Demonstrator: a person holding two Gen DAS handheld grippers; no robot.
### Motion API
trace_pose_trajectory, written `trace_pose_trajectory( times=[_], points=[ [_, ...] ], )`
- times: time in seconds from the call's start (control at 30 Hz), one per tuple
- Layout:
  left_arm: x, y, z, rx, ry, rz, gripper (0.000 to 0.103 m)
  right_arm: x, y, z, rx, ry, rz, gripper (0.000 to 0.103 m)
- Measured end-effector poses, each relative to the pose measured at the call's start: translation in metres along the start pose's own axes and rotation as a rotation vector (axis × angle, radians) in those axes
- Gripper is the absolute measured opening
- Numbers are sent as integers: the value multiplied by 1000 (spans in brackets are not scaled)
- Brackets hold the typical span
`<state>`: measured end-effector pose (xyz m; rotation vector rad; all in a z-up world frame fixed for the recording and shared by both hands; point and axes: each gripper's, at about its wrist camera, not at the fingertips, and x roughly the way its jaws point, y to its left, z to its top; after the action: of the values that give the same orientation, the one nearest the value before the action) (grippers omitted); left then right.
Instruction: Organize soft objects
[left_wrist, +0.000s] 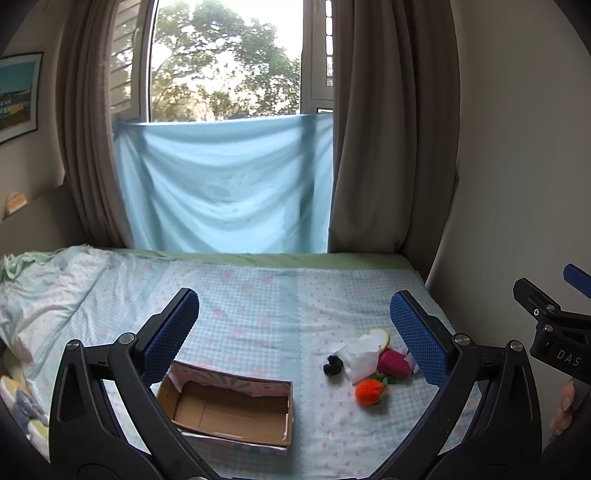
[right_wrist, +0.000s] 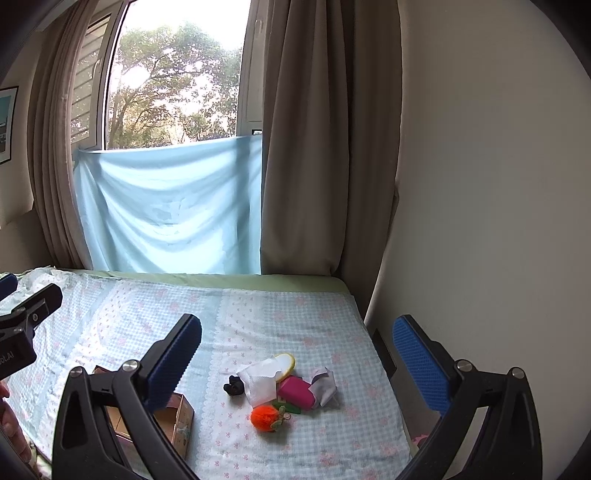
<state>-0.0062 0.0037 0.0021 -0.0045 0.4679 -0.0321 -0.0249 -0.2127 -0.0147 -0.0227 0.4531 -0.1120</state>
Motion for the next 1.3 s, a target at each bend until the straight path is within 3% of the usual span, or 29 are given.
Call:
trace_pose_trajectory(
  times=[1.3],
  points=[
    [-7, 3, -1, 1, -1, -25, 103, -1, 4, -8, -2, -11, 11, 103]
  ],
)
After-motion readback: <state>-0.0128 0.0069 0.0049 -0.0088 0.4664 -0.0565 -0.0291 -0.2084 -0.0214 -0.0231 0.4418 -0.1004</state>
